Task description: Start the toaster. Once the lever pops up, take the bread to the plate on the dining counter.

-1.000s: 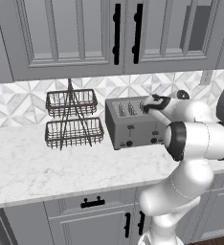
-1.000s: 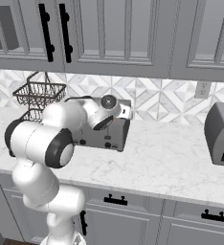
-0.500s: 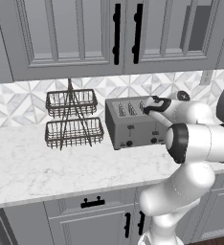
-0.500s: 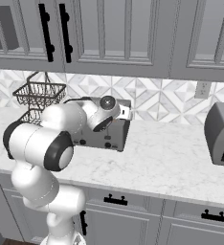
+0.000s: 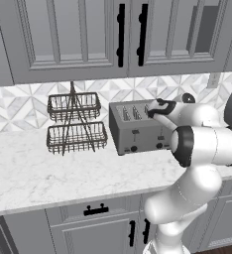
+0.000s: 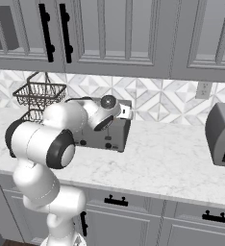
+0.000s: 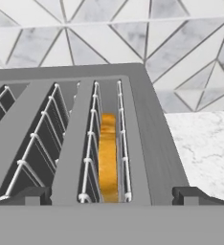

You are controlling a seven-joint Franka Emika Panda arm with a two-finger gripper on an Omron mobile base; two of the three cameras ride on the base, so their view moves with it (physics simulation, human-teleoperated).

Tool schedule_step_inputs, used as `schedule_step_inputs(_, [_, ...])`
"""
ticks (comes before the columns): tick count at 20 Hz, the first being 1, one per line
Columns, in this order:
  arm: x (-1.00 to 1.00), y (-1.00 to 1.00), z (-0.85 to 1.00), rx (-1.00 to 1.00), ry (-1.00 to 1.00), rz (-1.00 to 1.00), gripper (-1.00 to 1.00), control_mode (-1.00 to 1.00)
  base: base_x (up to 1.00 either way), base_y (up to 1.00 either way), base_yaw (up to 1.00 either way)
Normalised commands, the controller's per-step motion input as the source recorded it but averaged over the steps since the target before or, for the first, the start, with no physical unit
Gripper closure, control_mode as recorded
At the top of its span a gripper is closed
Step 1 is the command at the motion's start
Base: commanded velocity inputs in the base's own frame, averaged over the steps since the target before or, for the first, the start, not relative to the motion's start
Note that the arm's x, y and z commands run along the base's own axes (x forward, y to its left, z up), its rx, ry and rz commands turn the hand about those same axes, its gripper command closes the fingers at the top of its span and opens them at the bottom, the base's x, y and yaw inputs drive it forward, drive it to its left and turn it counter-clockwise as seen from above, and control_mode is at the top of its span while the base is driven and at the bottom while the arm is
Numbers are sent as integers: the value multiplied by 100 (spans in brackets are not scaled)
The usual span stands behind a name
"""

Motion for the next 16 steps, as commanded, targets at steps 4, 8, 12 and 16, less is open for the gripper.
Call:
schedule_step_inputs(4, [8, 6, 0, 0, 0, 0, -100, -100, 0, 0, 0])
schedule_step_inputs(8, [0, 0, 0, 0, 0, 0, -100, -100, 0, 0, 0])
schedule_step_inputs(12, [0, 0, 0, 0, 0, 0, -100, -100, 0, 0, 0])
schedule_step_inputs(16, [0, 0, 0, 0, 0, 0, -100, -100, 0, 0, 0])
